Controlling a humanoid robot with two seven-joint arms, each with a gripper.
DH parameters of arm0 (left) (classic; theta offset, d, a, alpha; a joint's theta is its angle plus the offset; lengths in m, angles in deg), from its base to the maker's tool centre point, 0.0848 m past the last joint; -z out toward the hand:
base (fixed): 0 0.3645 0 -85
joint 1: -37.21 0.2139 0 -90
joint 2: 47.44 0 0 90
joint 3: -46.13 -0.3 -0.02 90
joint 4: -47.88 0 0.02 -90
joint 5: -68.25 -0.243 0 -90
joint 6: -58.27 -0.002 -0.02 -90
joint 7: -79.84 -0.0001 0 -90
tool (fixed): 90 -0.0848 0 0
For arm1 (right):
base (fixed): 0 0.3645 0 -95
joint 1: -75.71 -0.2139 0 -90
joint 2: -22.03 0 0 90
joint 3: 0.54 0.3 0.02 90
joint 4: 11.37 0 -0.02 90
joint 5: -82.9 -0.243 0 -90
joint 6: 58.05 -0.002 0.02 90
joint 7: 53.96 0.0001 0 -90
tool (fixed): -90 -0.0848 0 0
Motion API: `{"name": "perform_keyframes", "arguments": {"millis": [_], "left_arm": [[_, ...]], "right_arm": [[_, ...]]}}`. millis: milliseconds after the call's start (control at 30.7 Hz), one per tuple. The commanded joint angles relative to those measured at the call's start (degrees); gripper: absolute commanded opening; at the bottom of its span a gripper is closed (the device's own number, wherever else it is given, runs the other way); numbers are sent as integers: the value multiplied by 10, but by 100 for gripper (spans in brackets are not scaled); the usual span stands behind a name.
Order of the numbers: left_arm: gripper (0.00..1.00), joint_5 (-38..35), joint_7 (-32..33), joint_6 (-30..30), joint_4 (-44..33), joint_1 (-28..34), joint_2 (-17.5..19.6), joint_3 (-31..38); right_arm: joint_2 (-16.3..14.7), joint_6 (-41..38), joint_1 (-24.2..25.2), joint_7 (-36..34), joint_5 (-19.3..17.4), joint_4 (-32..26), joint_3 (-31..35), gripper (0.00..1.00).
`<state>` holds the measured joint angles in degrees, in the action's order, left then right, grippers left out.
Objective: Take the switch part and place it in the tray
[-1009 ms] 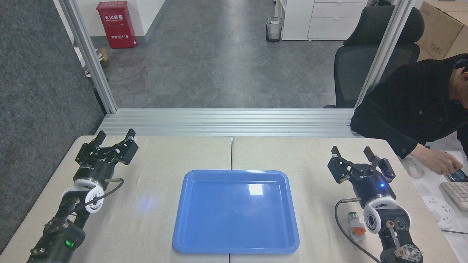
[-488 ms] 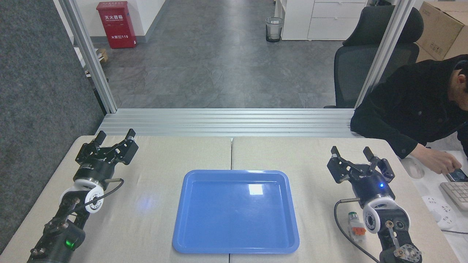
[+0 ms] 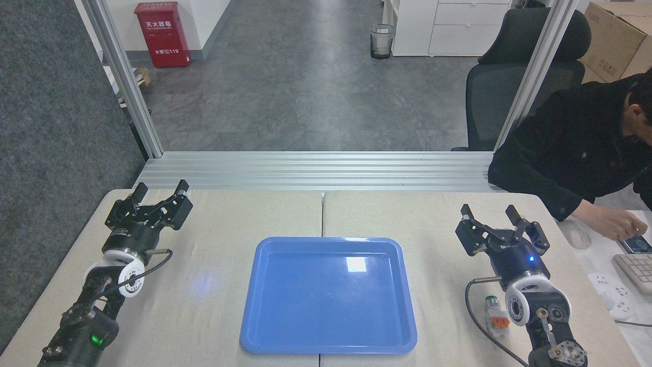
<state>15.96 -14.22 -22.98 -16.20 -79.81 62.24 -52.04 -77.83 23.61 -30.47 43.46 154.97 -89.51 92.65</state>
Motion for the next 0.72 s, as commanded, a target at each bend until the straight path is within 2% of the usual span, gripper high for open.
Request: {"name": "perform_keyframes", "arguments": {"millis": [0,260,423,684], "left_arm": [[100,0,0,0,0,0,0,0],[100,0,0,0,0,0,0,0],[100,0,0,0,0,0,0,0],[100,0,0,0,0,0,0,0]], "right_arm": [[-1,0,0,0,0,0,0,100],[11,0,22,0,-3,-1,-2,100],[20,-1,73,1,-4,-8,-5,100],[16,0,142,0,-4,-41,20,100]]}}
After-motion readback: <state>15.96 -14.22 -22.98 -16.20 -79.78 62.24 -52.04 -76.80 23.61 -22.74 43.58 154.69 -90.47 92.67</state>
